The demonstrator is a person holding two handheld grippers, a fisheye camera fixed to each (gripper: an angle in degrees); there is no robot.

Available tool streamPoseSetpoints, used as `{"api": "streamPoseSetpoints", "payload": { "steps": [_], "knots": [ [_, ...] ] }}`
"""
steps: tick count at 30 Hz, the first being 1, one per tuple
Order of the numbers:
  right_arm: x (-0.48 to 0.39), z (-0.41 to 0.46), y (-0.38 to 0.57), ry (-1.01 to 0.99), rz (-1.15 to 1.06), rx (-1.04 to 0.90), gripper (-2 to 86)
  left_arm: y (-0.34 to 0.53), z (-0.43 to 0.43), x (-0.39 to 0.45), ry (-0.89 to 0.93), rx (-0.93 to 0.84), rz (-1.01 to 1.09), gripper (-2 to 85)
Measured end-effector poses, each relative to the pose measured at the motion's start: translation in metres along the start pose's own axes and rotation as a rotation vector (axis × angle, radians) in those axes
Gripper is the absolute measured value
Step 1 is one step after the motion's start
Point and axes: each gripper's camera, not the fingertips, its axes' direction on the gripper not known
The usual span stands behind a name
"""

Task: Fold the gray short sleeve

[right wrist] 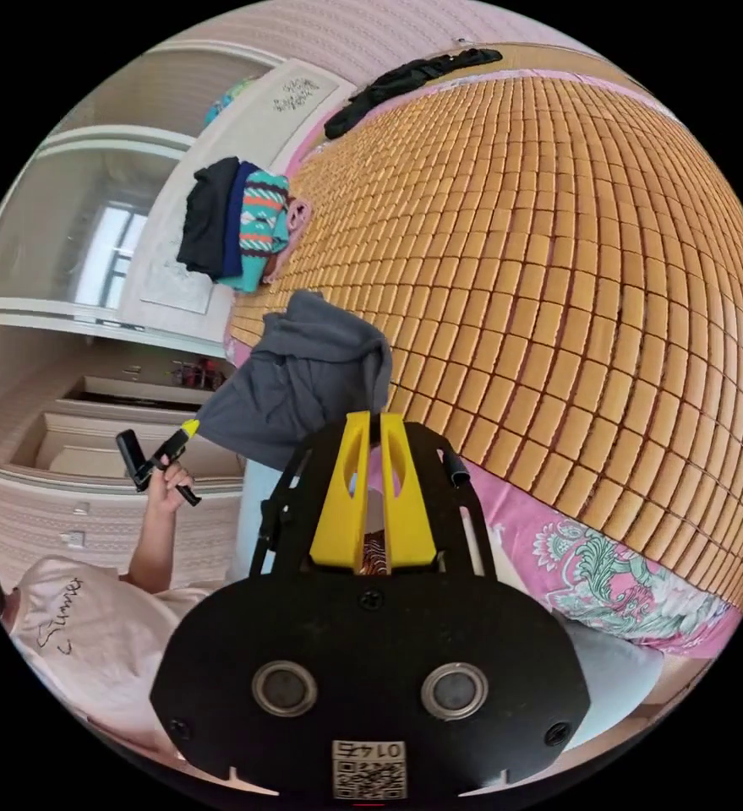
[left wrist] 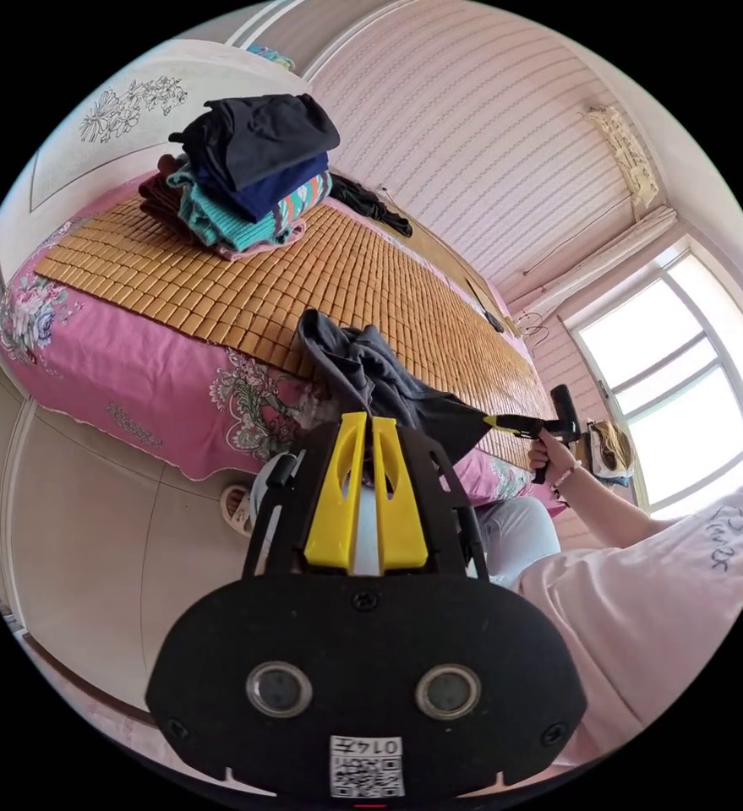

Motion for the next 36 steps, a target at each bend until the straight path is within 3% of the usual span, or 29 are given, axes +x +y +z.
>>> {"api": "streamPoseSetpoints", "payload": {
  "steps": [2, 4, 11, 14, 19, 22, 25, 28, 32, 36],
  "knots": [
    [0.008, -0.057, 0.027, -0.192, -0.023, 0.154, 1.2, -0.005, -0.034, 0.013, 0.068, 0.108, 0.022, -1.0],
    [0.004, -0.103, 0.048, -0.241, -0.064, 0.257, 1.1, -0.016, -0.063, 0.029, 0.106, 0.189, 0.086, -1.0],
    [-0.070, -0.276, 0.164, -0.257, -0.449, 0.637, 1.0, -0.052, -0.196, 0.128, 0.236, 0.456, 0.491, -1.0],
    [-0.090, -0.318, 0.218, -0.206, -0.558, 0.744, 0.9, -0.043, -0.236, 0.154, 0.328, 0.572, 0.564, -1.0],
    [-0.099, -0.341, 0.275, -0.056, -0.593, 0.754, 0.9, -0.027, -0.246, 0.184, 0.271, 0.535, 0.588, -1.0],
    [-0.094, -0.347, 0.302, -0.066, -0.561, 0.764, 0.9, -0.018, -0.252, 0.194, 0.317, 0.535, 0.575, -1.0],
    [-0.102, -0.359, 0.340, -0.116, -0.676, 0.781, 0.9, 0.004, -0.286, 0.210, 0.303, 0.612, 0.670, -1.0],
    [-0.103, -0.360, 0.383, 0.033, -0.736, 0.822, 0.9, 0.025, -0.306, 0.213, 0.204, 0.631, 0.732, -1.0],
    [-0.070, -0.339, 0.414, -0.095, -0.734, 0.783, 0.9, 0.045, -0.303, 0.198, 0.393, 0.573, 0.650, -1.0],
    [-0.087, -0.334, 0.459, 0.122, -0.893, 0.846, 0.9, 0.074, -0.328, 0.226, 0.250, 0.599, 0.715, -1.0]
  ]
}}
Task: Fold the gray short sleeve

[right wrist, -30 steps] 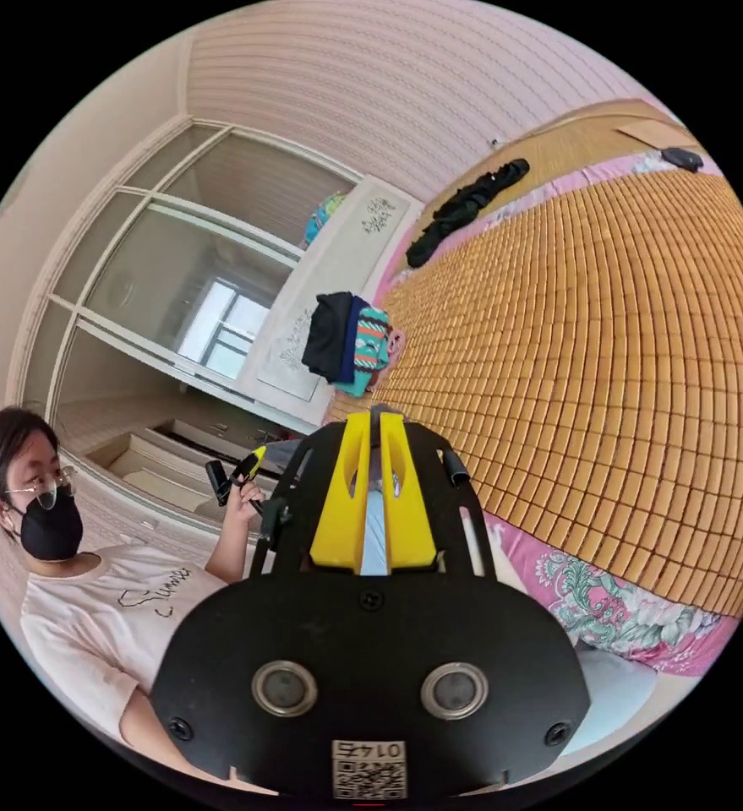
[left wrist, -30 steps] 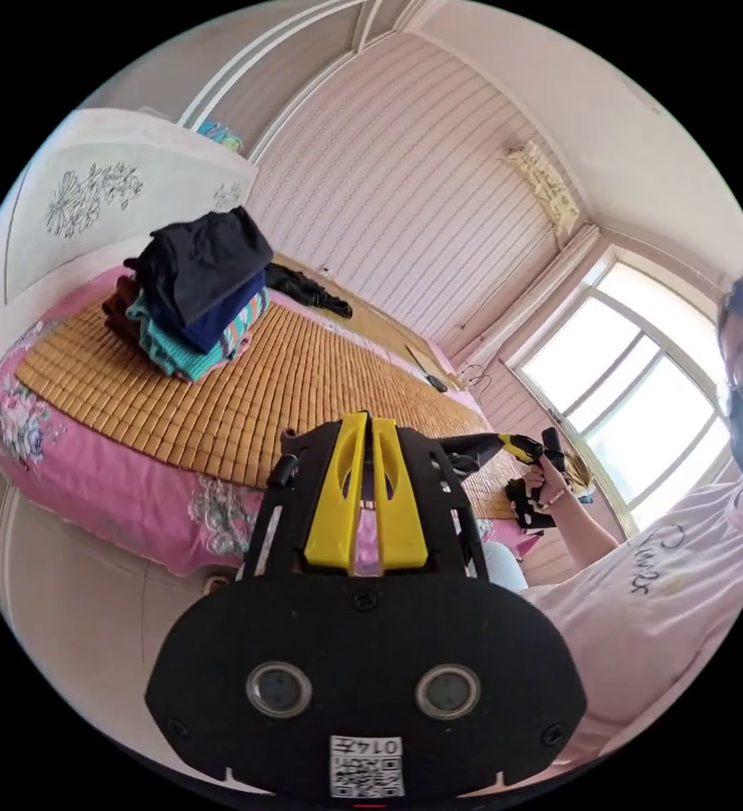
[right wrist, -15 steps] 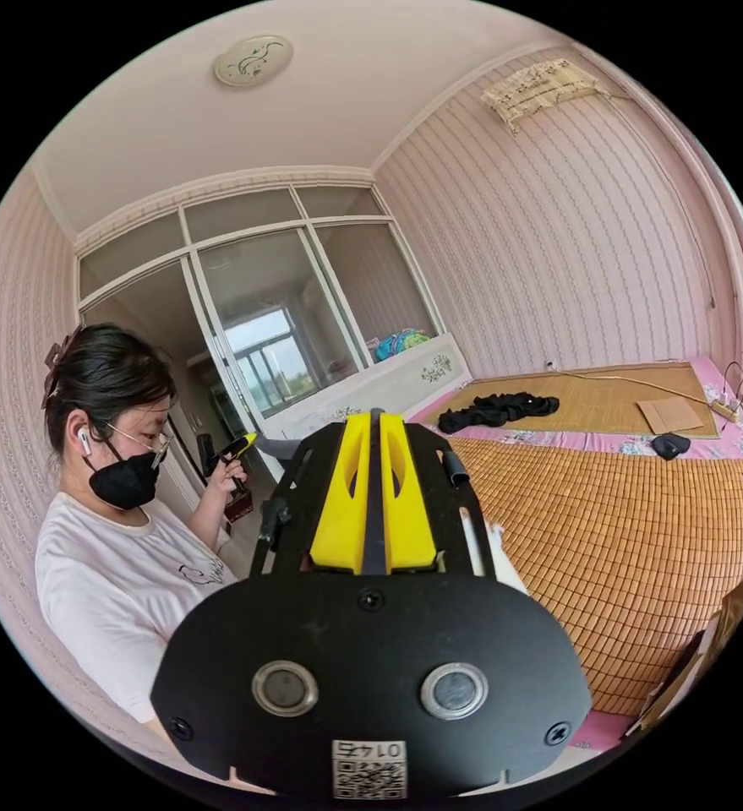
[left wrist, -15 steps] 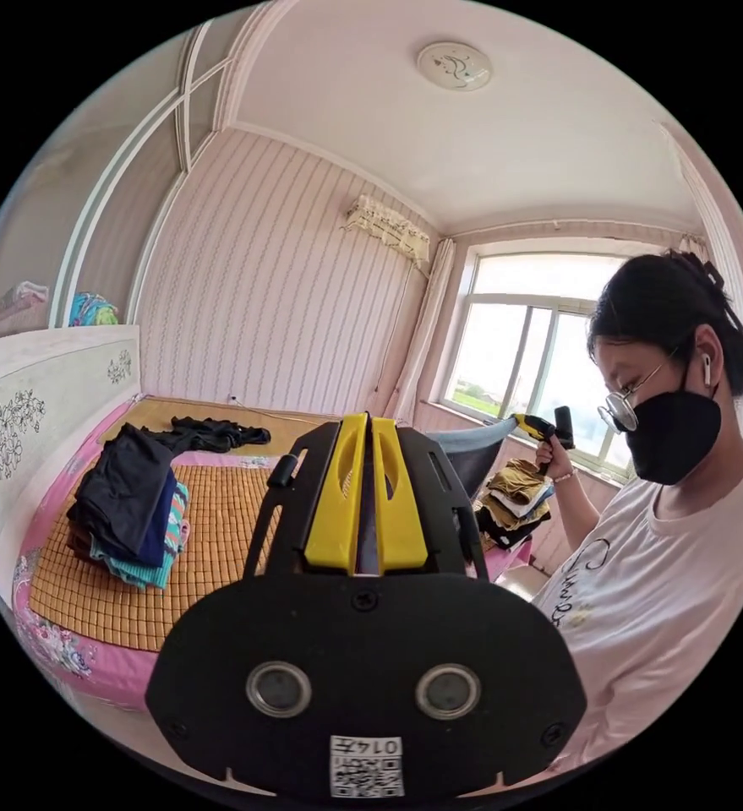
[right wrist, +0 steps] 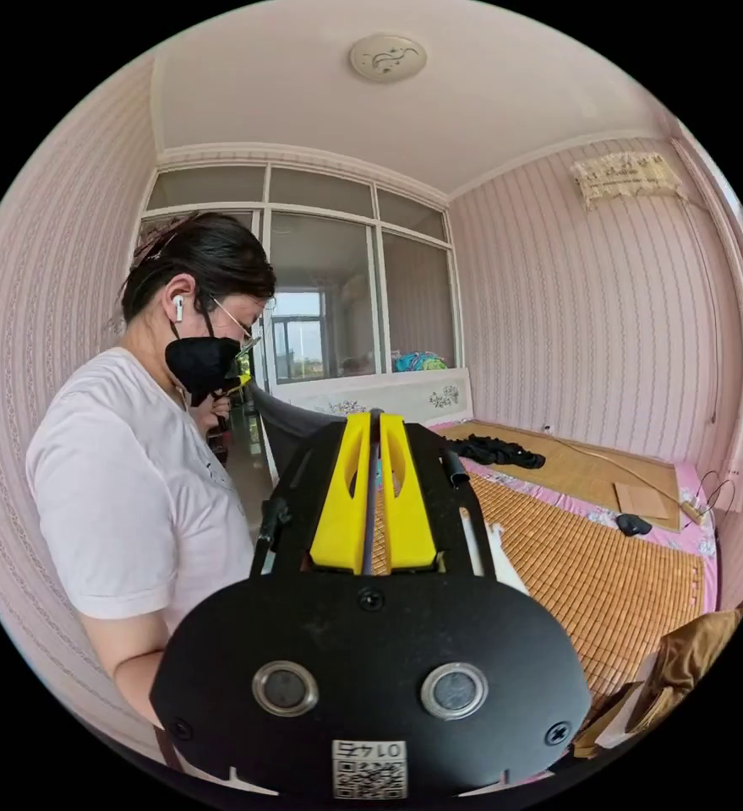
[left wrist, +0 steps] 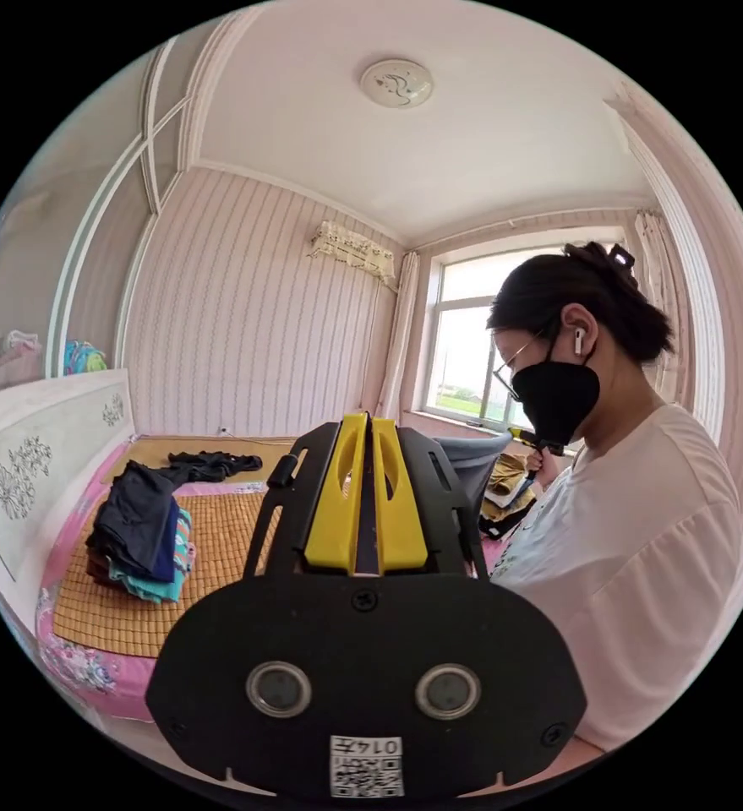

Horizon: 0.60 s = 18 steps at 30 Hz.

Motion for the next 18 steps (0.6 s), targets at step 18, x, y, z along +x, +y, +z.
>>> {"api": "streamPoseSetpoints", "payload": {
  "steps": [18],
  "knots": [
    [0.209, 0.108, -0.019, -0.016, 0.397, 0.024, 0.9, -0.016, 0.250, -0.104, -0.035, 0.069, -0.144, -1.0]
  ]
}}
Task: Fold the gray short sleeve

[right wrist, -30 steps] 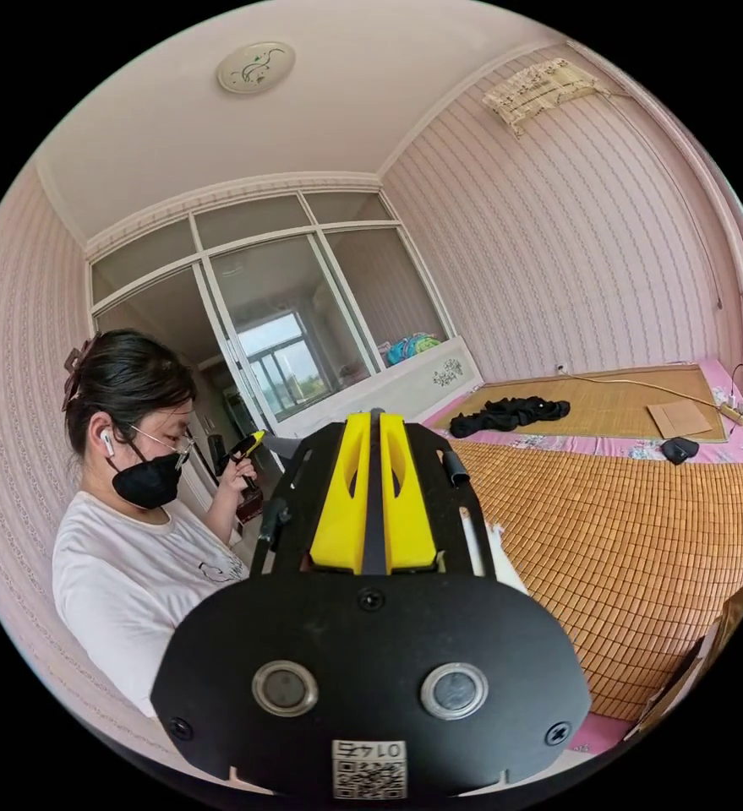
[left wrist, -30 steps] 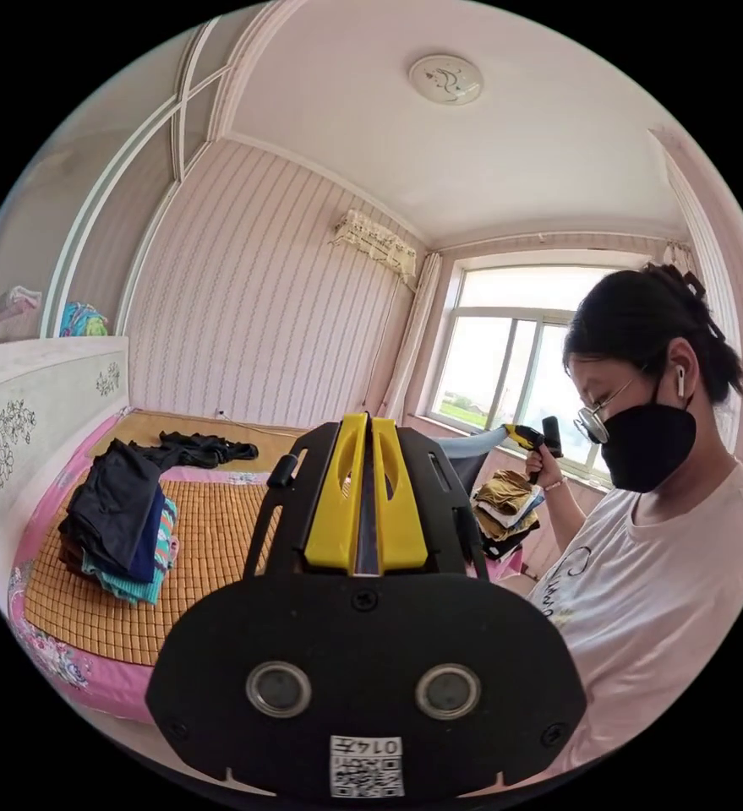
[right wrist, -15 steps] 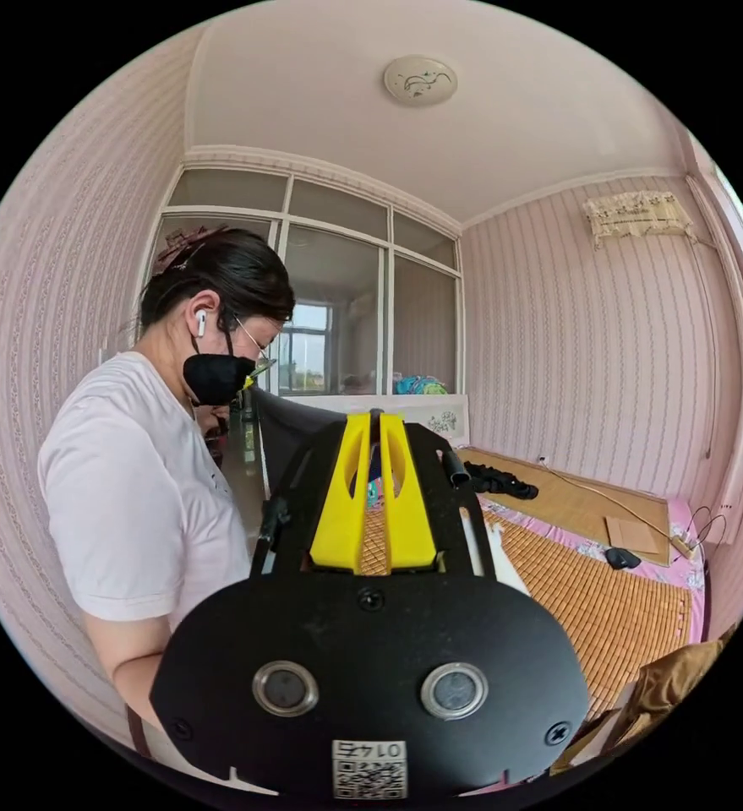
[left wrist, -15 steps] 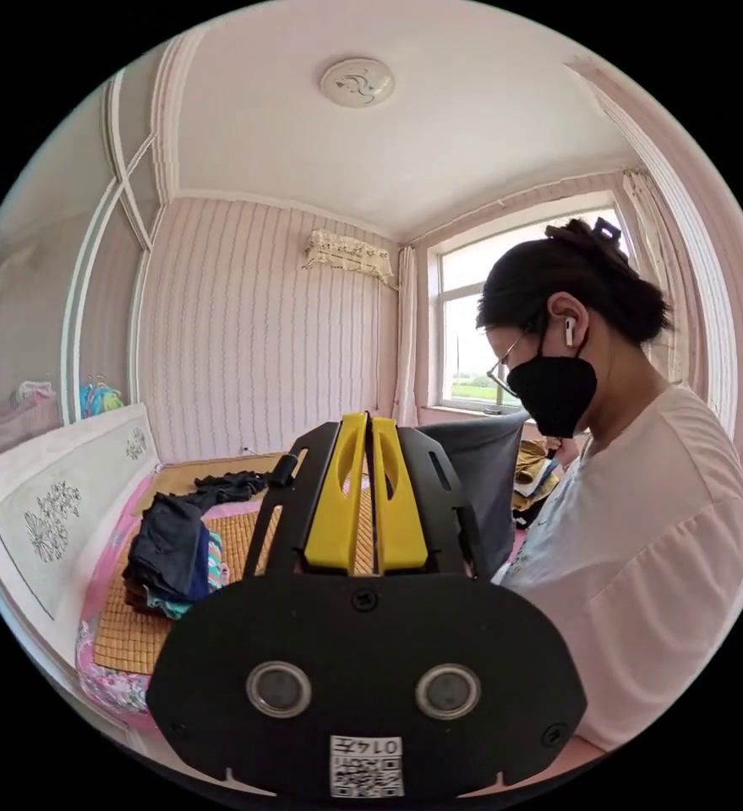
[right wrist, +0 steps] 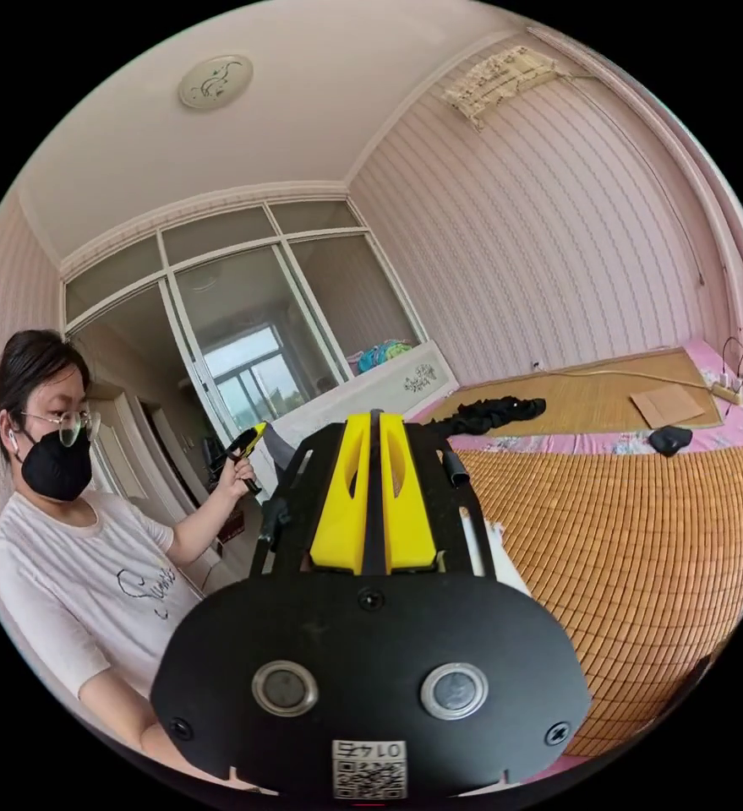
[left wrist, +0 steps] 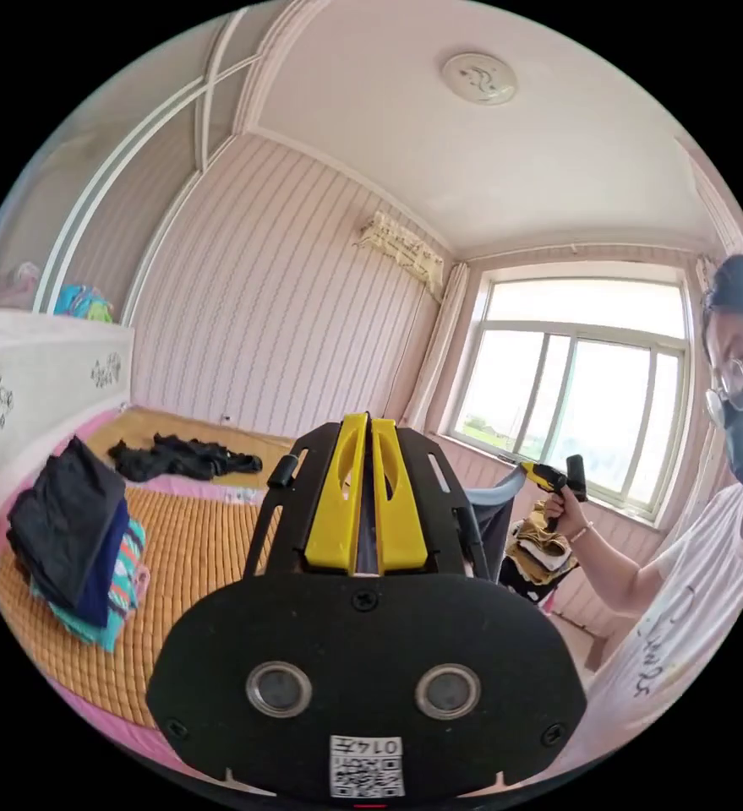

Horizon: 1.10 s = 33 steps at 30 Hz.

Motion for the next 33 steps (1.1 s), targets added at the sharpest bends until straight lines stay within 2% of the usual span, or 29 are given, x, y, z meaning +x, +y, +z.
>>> {"api": "streamPoseSetpoints", "payload": {
  "steps": [2, 5, 9, 12, 14, 17, 20, 23, 29, 33],
  "knots": [
    [-0.002, -0.006, -0.067, 0.094, -0.035, 0.127, 1.0, -0.065, 0.029, 0.008, 0.015, 0.110, 0.067, -1.0],
    [-0.019, -0.017, -0.112, 0.042, -0.143, 0.236, 1.0, -0.110, 0.042, 0.014, 0.073, 0.196, 0.083, -1.0],
    [-0.006, -0.010, -0.100, 0.068, -0.182, 0.184, 1.0, -0.085, 0.051, 0.005, 0.059, 0.163, 0.065, -1.0],
    [0.052, 0.009, -0.060, 0.094, -0.024, 0.092, 1.0, -0.029, 0.081, -0.025, -0.070, -0.035, 0.030, -1.0],
    [0.109, 0.028, -0.017, 0.072, 0.175, 0.004, 1.1, 0.030, 0.116, -0.057, -0.146, -0.259, -0.040, -1.0],
    [0.169, 0.061, 0.041, 0.184, 0.398, -0.150, 1.1, 0.112, 0.158, -0.096, -0.131, -0.494, -0.208, -1.0],
    [0.215, 0.086, 0.093, 0.293, 0.593, -0.255, 1.1, 0.183, 0.187, -0.112, -0.154, -0.665, -0.198, -1.0],
    [0.242, 0.102, 0.126, 0.292, 0.742, -0.316, 1.0, 0.231, 0.199, -0.129, -0.131, -0.758, -0.322, -1.0],
    [0.260, 0.118, 0.134, 0.278, 0.762, -0.524, 1.1, 0.275, 0.201, -0.140, -0.181, -0.925, -0.337, -1.0],
    [0.265, 0.115, 0.130, 0.243, 0.798, -0.543, 1.1, 0.286, 0.195, -0.146, -0.171, -0.944, -0.395, -1.0]
  ]
}}
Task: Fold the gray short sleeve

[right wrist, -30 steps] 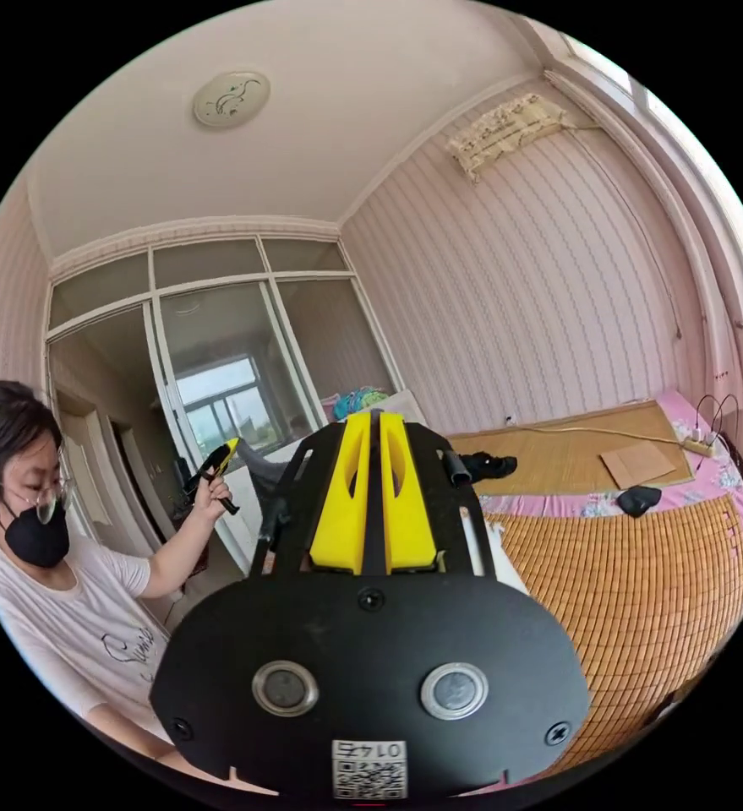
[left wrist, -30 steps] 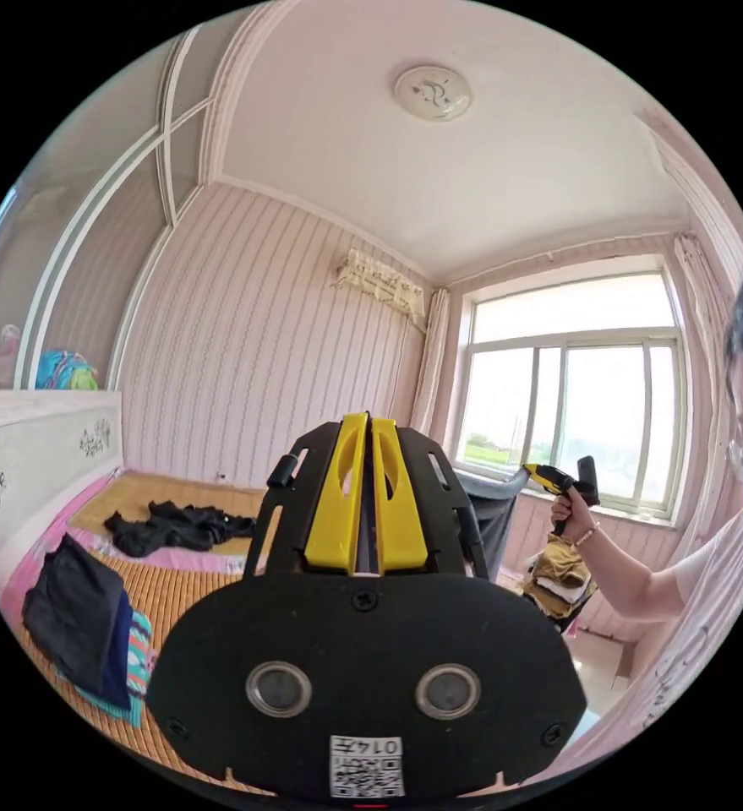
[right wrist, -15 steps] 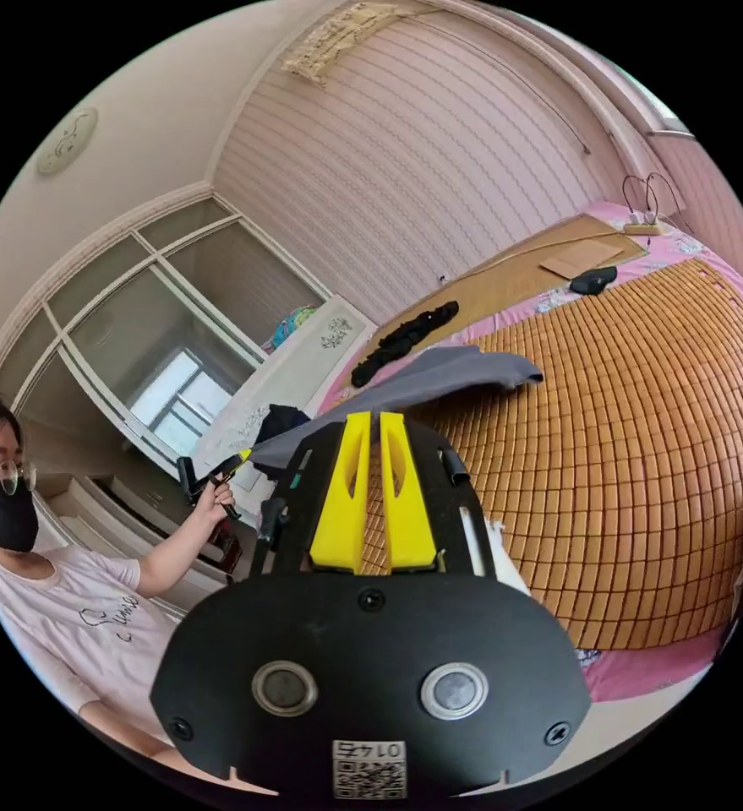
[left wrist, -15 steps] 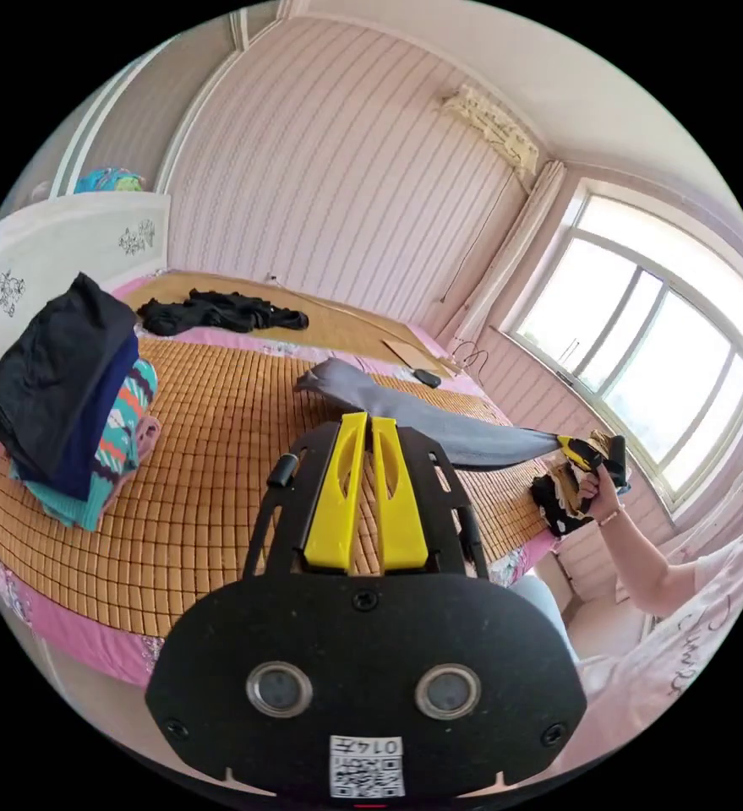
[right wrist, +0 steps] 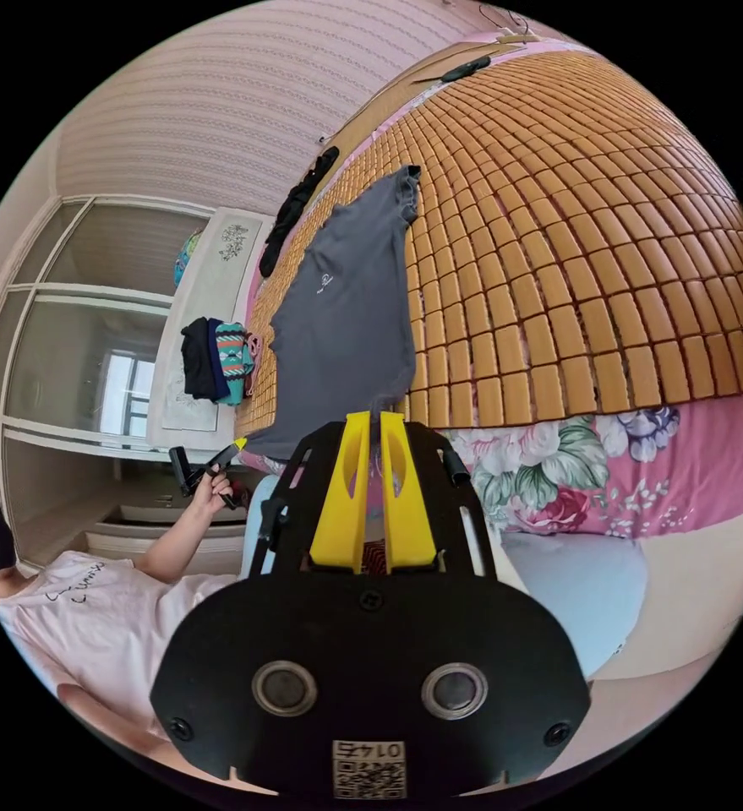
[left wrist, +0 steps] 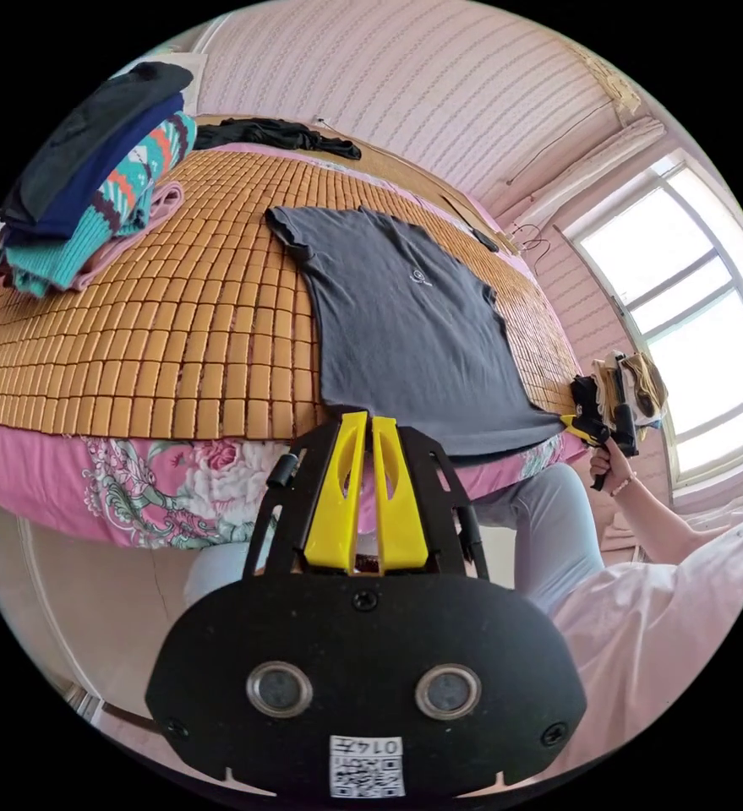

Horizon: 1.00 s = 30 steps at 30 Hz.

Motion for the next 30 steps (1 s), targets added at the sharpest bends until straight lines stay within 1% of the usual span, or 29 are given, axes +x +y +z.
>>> {"api": "streamPoseSetpoints", "payload": {
  "steps": [6, 16, 21, 24, 26, 30],
  "knots": [
    [-0.001, -0.008, -0.016, -0.002, 0.026, -0.024, 1.2, 0.002, 0.012, 0.000, -0.011, -0.068, 0.014, -1.0],
    [-0.008, -0.012, -0.059, 0.051, 0.055, -0.102, 1.2, -0.014, 0.039, -0.010, -0.013, -0.157, -0.054, -0.8],
    [-0.008, -0.007, -0.080, 0.051, 0.082, -0.145, 1.5, -0.026, 0.052, -0.015, 0.021, -0.196, -0.095, -0.5],
    [-0.005, -0.005, -0.093, 0.051, 0.117, -0.154, 1.7, -0.032, 0.053, -0.013, 0.001, -0.197, -0.059, -0.8],
    [0.000, -0.002, -0.102, 0.038, 0.160, -0.179, 1.8, -0.038, 0.058, -0.009, 0.006, -0.225, -0.040, -0.6],
    [-0.001, 0.000, -0.112, 0.040, 0.179, -0.217, 2.0, -0.046, 0.067, 0.001, -0.015, -0.261, 0.006, -0.4]
  ]
}}
